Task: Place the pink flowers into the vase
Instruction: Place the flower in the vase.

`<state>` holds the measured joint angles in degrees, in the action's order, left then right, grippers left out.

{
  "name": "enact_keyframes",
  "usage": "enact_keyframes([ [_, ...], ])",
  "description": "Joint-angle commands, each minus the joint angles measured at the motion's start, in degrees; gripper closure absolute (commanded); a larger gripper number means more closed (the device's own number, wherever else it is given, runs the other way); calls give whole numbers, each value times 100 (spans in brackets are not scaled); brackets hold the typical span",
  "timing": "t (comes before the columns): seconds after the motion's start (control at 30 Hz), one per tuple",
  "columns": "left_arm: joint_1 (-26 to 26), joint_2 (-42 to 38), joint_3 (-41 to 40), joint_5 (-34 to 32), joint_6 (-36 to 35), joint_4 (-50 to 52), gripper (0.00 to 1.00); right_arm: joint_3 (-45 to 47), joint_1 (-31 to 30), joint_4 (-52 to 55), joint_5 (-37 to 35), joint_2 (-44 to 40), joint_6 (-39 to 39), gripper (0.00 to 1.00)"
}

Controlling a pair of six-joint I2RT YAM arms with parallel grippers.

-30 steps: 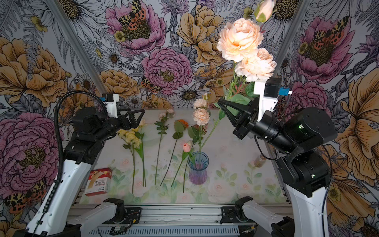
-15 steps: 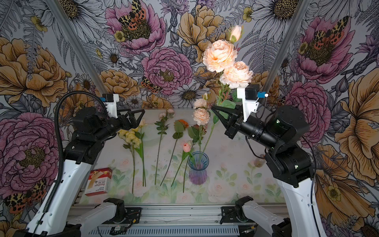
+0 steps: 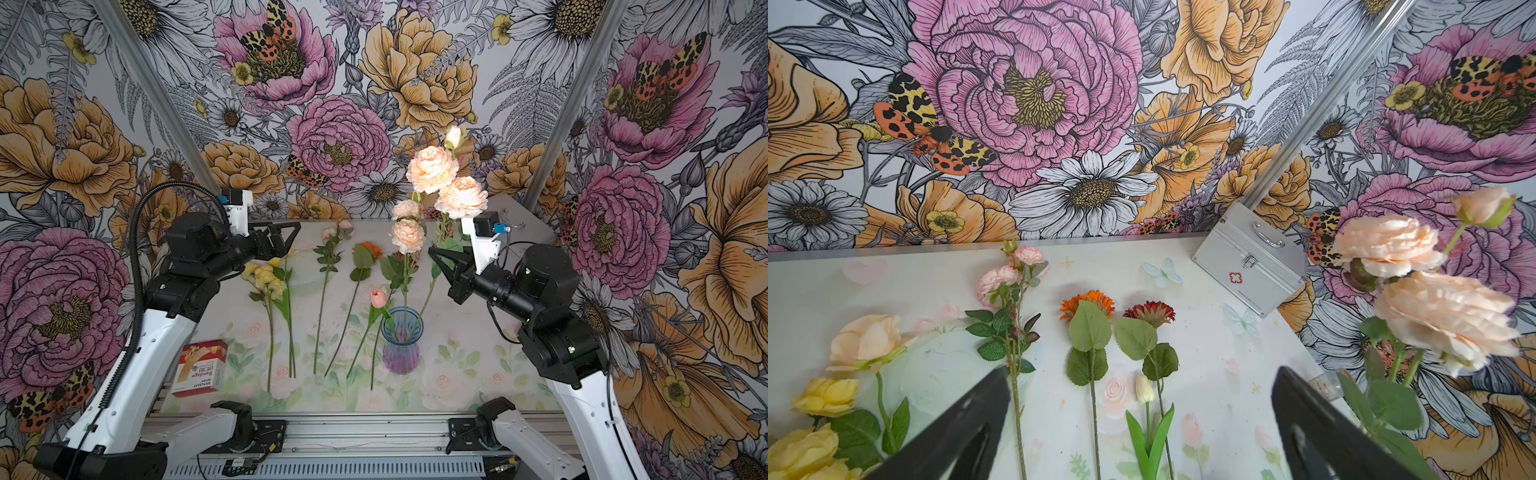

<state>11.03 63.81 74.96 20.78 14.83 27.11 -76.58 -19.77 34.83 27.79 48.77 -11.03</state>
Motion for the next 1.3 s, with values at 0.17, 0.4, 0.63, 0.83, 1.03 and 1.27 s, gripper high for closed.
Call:
enact_keyframes([
  [0.17, 119, 223, 250, 24, -106, -23, 1, 599, 59, -427, -239, -232, -161, 95],
  [0.4, 198, 364, 250, -25, -177, -15, 1, 902, 58, -512, -257, -202, -221, 93],
  [0.63, 198, 456, 186, -77, -212, -22, 1, 1044, 60, -565, -228, -35, -294, 83],
  [0.83, 198, 583, 203, -125, -199, -21, 1, 1110, 61, -565, -282, -33, -311, 62],
  [1.03, 198, 761, 230, -173, -165, -24, 1, 1066, 56, -545, -394, -113, -390, 34],
  [1.27, 198, 1223, 347, -539, -10, 90, 1, 939, 61, -375, -778, -293, -517, 10],
])
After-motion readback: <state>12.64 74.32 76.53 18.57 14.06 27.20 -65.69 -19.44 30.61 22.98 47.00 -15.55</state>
